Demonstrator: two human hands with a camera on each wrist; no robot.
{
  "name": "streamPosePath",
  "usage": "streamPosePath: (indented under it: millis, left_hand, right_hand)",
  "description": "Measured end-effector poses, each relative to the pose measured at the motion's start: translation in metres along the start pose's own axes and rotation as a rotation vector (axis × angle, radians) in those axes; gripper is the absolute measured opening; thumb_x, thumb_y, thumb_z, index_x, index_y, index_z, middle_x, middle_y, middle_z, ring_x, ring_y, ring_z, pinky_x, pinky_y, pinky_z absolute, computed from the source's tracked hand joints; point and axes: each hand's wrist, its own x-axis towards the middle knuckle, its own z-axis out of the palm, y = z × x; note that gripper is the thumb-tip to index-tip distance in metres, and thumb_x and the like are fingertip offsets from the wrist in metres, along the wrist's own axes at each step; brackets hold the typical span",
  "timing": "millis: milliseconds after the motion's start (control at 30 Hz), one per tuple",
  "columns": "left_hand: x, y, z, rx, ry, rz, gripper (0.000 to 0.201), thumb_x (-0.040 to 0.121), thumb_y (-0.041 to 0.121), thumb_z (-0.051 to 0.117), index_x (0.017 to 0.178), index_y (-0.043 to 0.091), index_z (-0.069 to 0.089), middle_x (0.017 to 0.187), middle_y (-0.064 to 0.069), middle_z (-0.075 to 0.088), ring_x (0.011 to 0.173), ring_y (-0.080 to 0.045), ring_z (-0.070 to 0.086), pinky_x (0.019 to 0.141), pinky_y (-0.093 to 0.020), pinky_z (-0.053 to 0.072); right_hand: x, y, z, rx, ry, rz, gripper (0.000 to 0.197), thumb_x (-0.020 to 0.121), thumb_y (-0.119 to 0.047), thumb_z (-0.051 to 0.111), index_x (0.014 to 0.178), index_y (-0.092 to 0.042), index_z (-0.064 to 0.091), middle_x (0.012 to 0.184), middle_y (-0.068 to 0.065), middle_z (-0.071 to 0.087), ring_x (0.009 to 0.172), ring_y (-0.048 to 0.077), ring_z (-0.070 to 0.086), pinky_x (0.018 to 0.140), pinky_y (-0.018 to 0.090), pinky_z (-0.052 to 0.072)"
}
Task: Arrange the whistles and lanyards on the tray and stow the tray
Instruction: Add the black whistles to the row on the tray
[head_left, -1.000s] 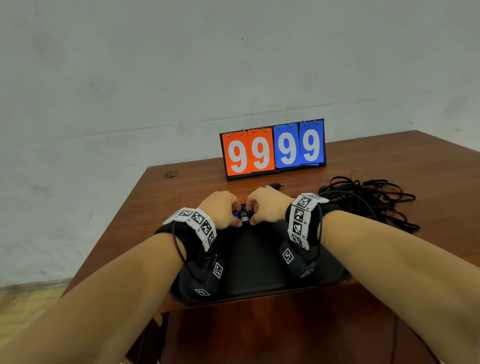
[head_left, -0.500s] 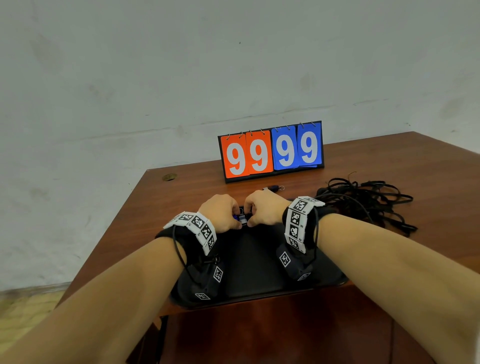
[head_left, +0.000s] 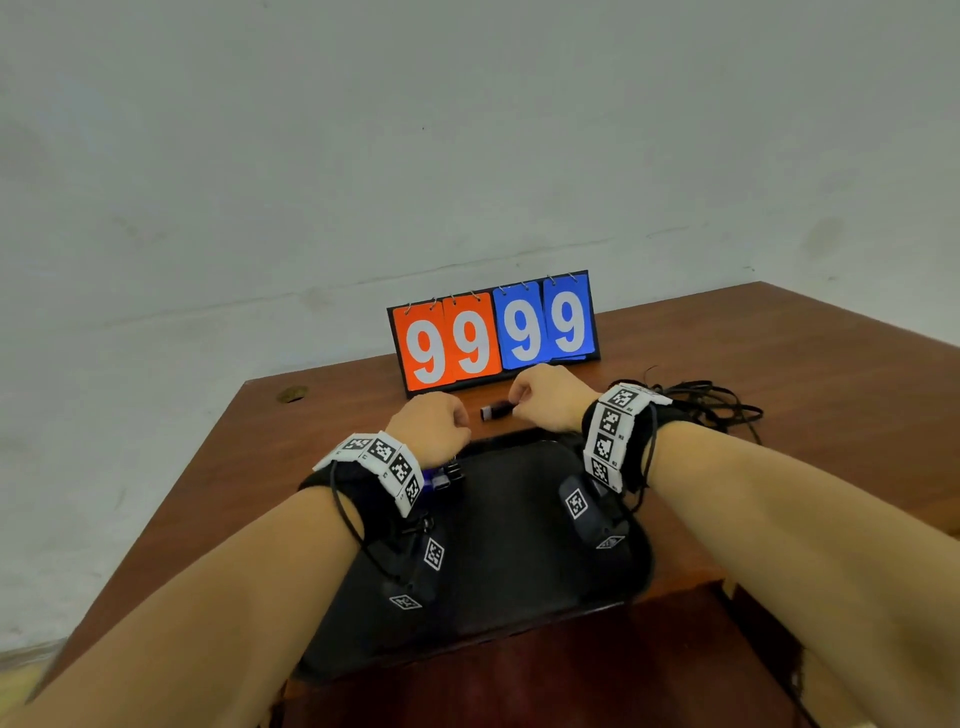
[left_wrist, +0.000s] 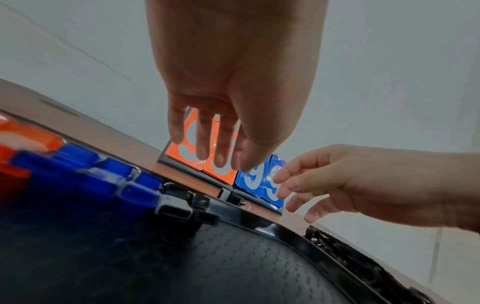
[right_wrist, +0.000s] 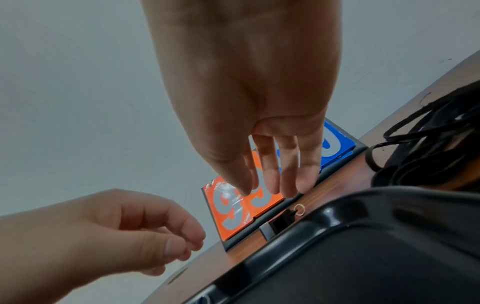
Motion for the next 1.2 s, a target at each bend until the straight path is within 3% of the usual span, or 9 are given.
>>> streamPosePath:
  millis: [200,467,667,733,833,933,1067,1133,1200]
  left_hand:
    - [0.013,0.005,0.005,-0.036,-0.008,-0.009,0.018,0.091,0.026,0.062,0.107,0.023,0.068,0.113,0.003,0.065,0.101,-0.016,0.061,0.095,-0.038,0.053]
    - [0.015,-0.005,0.009,-0.086,0.001,0.032,0.023,0.092,0.023,0.061,0.114,0.019,0.068,0.112,0.006,0.061,0.104,-0.013,0.059,0.09,-0.026,0.047]
    - [0.015,-0.01,0.009,-0.116,0.003,0.018,0.023,0.092,0.024,0.062,0.114,0.02,0.069,0.115,0.005,0.062,0.105,-0.012,0.058,0.091,-0.027,0.047]
    - [0.013,-0.01,0.008,-0.124,-0.004,0.022,0.024,0.093,0.024,0.062,0.115,0.019,0.068,0.116,0.005,0.062,0.105,-0.012,0.058,0.091,-0.026,0.047]
    - [0.009,-0.01,0.006,-0.124,0.002,0.025,0.023,0.093,0.023,0.061,0.115,0.018,0.068,0.116,0.004,0.063,0.104,-0.012,0.058,0.092,-0.026,0.047]
    - [0.005,-0.009,0.002,-0.14,0.04,0.01,0.026,0.093,0.022,0.06,0.117,0.018,0.067,0.118,0.004,0.063,0.105,-0.013,0.059,0.093,-0.027,0.048]
    - [-0.004,-0.005,-0.001,-0.188,0.081,-0.019,0.035,0.092,0.019,0.06,0.127,0.018,0.061,0.125,0.002,0.062,0.11,-0.014,0.059,0.093,-0.026,0.047]
    - [-0.011,-0.002,-0.003,-0.234,0.092,-0.031,0.04,0.092,0.017,0.059,0.132,0.018,0.057,0.125,0.0,0.062,0.109,-0.014,0.059,0.092,-0.027,0.047]
    - [-0.018,0.004,-0.006,-0.258,0.093,-0.021,0.043,0.094,0.017,0.057,0.137,0.017,0.052,0.126,-0.001,0.062,0.11,-0.016,0.059,0.092,-0.027,0.046]
  right_hand:
    - [0.023,0.014,0.005,-0.006,-0.112,-0.017,0.034,0.092,-0.023,0.063,0.125,-0.018,0.064,0.122,-0.002,0.062,0.109,0.014,0.057,0.095,0.026,0.045]
    - [0.055,0.005,0.025,-0.108,-0.264,-0.049,0.033,0.096,-0.045,0.054,0.11,-0.02,0.07,0.11,-0.003,0.062,0.103,0.016,0.058,0.097,0.036,0.046]
    - [0.055,0.002,0.027,-0.17,-0.375,0.033,0.046,0.099,-0.046,0.049,0.133,-0.017,0.061,0.147,0.0,0.049,0.132,0.02,0.047,0.112,0.037,0.032]
    - [0.054,0.004,0.026,-0.149,-0.358,0.04,0.045,0.1,-0.041,0.051,0.134,-0.014,0.06,0.151,0.0,0.046,0.136,0.019,0.044,0.112,0.034,0.029]
    - [0.051,0.009,0.023,-0.077,-0.26,0.022,0.034,0.098,-0.028,0.056,0.125,-0.01,0.066,0.144,0.001,0.054,0.127,0.015,0.051,0.104,0.028,0.035]
    - [0.044,0.011,0.019,0.068,-0.145,-0.022,0.025,0.094,-0.009,0.058,0.115,-0.011,0.072,0.137,-0.001,0.06,0.122,0.009,0.055,0.104,0.024,0.04]
    - [0.021,-0.003,0.008,0.185,-0.064,-0.093,0.02,0.092,-0.002,0.061,0.107,-0.009,0.073,0.098,-0.011,0.065,0.09,0.003,0.058,0.08,0.015,0.046]
    - [0.009,-0.011,0.003,0.24,-0.054,-0.114,0.016,0.091,-0.002,0.064,0.104,-0.007,0.071,0.09,-0.008,0.063,0.083,0.007,0.061,0.073,0.018,0.051]
    - [-0.003,-0.019,-0.002,0.292,-0.065,-0.127,0.016,0.088,-0.003,0.067,0.102,-0.01,0.066,0.096,0.001,0.066,0.084,0.014,0.066,0.077,0.026,0.058]
